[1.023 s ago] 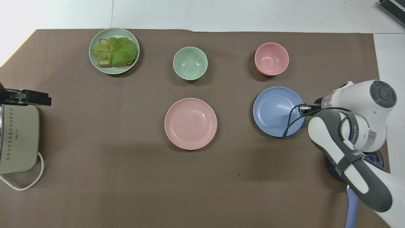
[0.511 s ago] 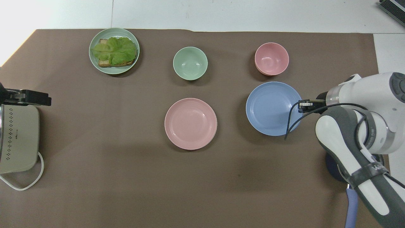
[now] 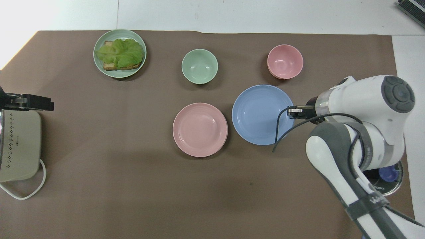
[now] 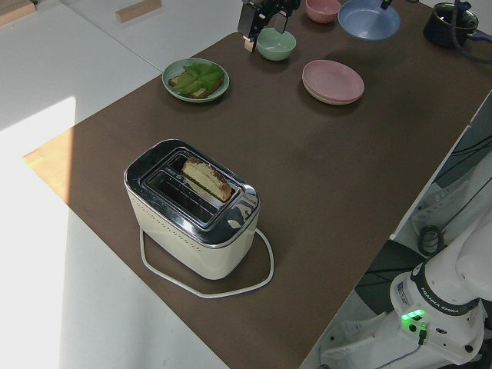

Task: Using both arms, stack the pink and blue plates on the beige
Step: 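Carry the blue plate with the right gripper onto the pink plate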

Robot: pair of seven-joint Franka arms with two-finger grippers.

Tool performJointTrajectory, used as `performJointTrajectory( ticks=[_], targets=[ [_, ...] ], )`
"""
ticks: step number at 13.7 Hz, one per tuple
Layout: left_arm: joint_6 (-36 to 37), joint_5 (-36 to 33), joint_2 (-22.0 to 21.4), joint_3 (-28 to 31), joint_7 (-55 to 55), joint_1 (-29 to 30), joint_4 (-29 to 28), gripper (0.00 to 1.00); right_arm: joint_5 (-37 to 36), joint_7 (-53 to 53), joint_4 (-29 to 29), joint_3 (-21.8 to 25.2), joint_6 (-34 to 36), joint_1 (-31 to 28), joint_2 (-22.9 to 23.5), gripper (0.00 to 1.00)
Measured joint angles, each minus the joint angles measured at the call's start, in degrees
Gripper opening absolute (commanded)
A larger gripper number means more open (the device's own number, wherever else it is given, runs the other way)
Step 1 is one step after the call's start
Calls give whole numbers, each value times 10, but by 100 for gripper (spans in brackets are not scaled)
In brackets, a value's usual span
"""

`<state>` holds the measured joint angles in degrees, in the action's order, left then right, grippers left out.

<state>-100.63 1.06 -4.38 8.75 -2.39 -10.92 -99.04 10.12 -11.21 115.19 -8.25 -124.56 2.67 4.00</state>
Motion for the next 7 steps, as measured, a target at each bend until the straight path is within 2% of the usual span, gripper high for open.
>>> performJointTrajectory(
  ticks=[3,7],
  targets=[
    [0,0,0,0,0,0,0,100,0,-68,-11,-44,-15,3,2,0],
    [0,0,0,0,0,0,0,100,0,-85,-13,-54,-55,41,31,0]
  ],
)
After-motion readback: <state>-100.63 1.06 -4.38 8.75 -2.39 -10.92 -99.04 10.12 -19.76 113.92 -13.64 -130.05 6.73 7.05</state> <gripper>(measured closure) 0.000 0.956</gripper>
